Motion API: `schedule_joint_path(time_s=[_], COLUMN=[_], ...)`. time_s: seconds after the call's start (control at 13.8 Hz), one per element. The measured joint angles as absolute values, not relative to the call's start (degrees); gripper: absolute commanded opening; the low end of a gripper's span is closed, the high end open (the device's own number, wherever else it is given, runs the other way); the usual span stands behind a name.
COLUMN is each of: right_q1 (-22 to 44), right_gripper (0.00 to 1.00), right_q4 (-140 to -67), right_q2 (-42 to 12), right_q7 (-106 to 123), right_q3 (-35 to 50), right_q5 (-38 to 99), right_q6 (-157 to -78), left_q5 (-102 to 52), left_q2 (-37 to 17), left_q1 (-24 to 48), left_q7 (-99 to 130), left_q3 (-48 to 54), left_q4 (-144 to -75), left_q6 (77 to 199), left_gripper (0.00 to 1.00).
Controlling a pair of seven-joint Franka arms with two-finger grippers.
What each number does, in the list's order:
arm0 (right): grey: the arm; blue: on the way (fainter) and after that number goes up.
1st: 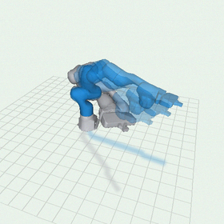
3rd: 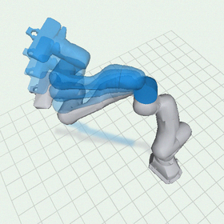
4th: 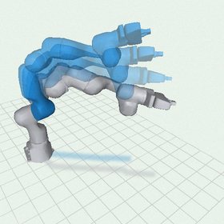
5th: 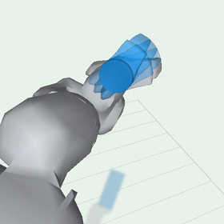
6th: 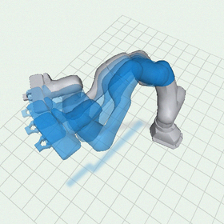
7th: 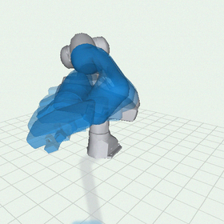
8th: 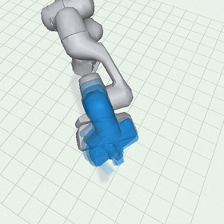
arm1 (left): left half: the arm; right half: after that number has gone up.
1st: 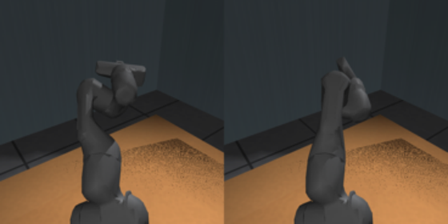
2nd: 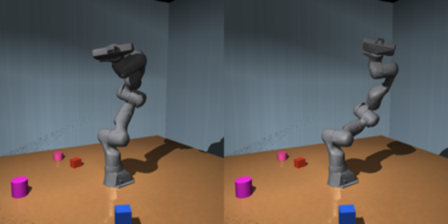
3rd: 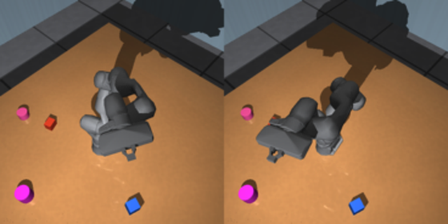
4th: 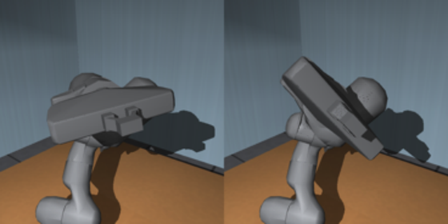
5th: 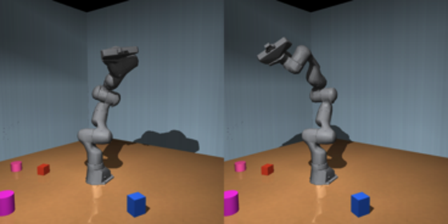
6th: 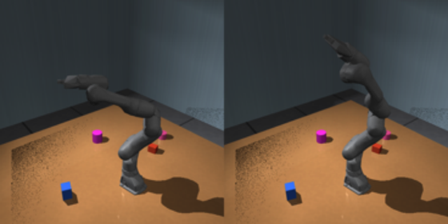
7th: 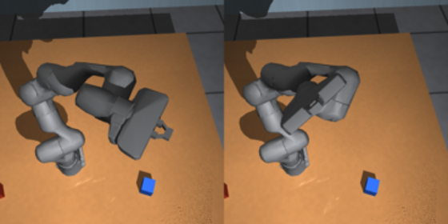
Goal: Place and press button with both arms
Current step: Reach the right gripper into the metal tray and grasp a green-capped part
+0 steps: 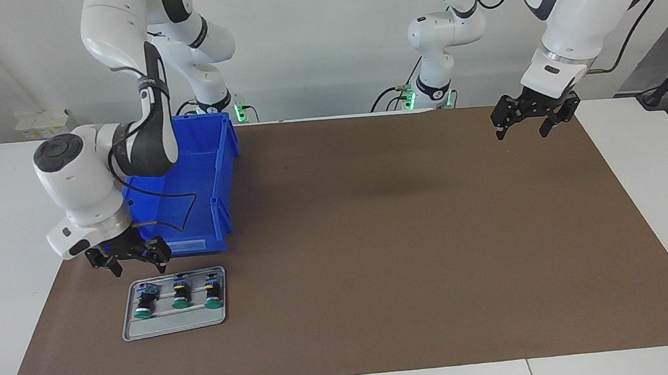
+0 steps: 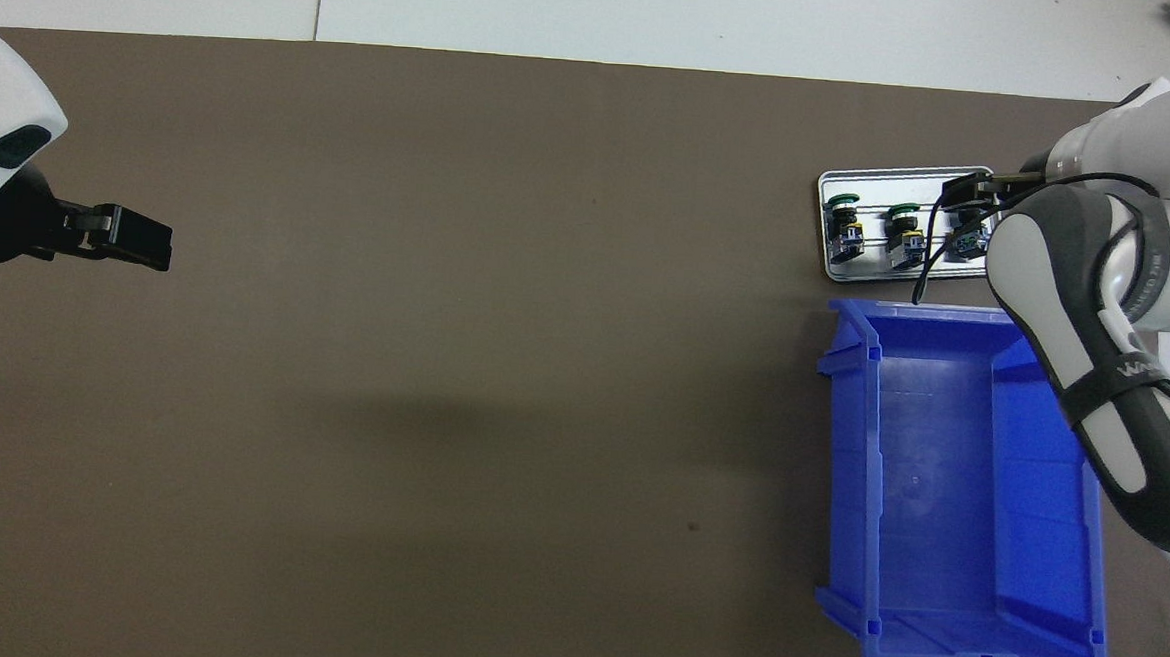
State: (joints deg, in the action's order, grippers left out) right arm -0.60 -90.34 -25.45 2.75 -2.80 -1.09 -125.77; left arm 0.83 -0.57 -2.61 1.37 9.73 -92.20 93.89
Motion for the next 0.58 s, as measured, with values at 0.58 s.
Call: schedule_joint_path(time_s=[0.58], right_q1=[0.5], right_gripper=[0.85], right_q4=[-96.0], right_q2=[-28.7], right_q7=[3.8], right_q3=[-2.2], right_q5=[-0.7], right_q6=[-134.3], left_q5=[0.8], left_q2=[-0.6], left_q1=[-2.6], left_q7=[1.4], left_q3=[9.7], left_q4=[-92.2], left_q6=[93.9], left_gripper=[1.0])
